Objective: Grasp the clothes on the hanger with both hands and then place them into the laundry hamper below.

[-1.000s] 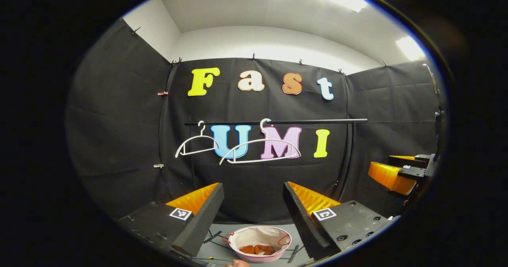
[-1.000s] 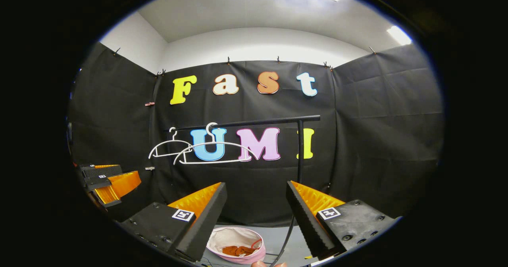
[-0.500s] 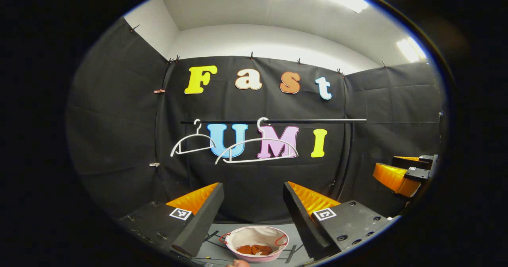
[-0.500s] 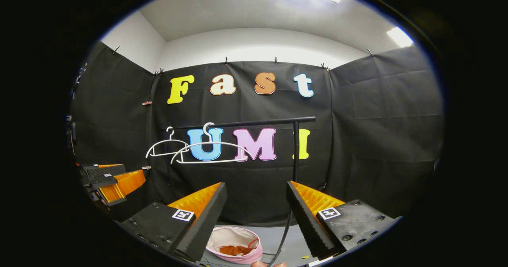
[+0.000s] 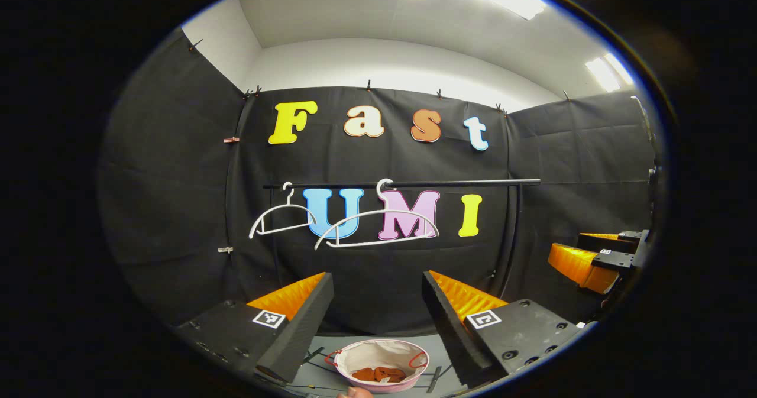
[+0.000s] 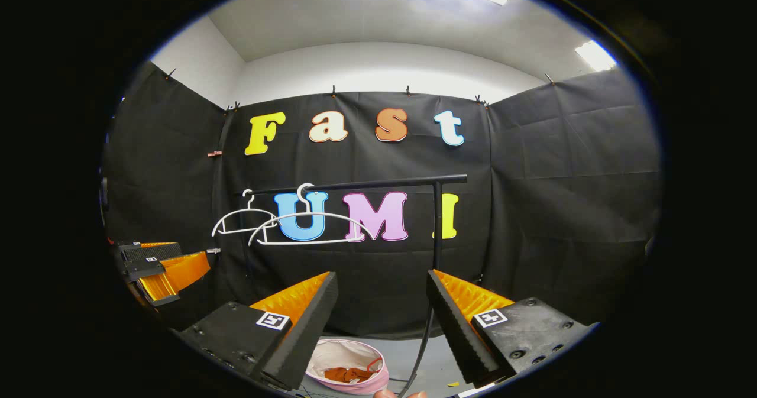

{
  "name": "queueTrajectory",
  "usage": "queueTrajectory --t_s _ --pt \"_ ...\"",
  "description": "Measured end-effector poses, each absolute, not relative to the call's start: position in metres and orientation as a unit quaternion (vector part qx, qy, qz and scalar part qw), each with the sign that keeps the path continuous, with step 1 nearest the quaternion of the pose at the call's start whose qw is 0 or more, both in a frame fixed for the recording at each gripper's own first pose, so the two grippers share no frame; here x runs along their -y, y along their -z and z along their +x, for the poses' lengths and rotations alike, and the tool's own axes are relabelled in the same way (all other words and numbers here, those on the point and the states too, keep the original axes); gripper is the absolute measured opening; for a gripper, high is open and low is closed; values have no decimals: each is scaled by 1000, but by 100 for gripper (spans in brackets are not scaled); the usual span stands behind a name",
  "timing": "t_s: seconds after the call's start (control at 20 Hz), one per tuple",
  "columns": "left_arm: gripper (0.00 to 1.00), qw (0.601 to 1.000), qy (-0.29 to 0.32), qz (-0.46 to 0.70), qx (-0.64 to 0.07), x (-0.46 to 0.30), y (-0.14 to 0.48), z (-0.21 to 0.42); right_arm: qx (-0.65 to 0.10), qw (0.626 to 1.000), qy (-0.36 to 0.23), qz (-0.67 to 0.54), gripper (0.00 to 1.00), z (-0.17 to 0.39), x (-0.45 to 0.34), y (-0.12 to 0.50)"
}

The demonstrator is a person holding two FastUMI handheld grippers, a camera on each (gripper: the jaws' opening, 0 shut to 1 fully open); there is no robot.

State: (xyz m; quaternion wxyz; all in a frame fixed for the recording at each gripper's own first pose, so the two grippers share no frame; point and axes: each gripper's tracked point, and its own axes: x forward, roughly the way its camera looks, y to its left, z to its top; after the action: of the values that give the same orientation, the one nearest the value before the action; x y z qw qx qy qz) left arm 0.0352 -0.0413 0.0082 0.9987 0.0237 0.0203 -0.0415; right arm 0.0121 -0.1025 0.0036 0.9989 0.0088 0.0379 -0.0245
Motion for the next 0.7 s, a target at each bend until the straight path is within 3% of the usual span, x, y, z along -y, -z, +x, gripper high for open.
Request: queueTrajectory --t_s 0.05,0.1,0.7 --pt "95 999 43 23 -22 42 -7 35 -39 999 22 9 97 12 100 -3" --pt "95 999 43 23 -23 42 -6 36 -41 999 20 9 94 13 98 -2" --pt "95 999 43 20 -27 40 -3 42 -43 999 10 -3 97 21 89 2"
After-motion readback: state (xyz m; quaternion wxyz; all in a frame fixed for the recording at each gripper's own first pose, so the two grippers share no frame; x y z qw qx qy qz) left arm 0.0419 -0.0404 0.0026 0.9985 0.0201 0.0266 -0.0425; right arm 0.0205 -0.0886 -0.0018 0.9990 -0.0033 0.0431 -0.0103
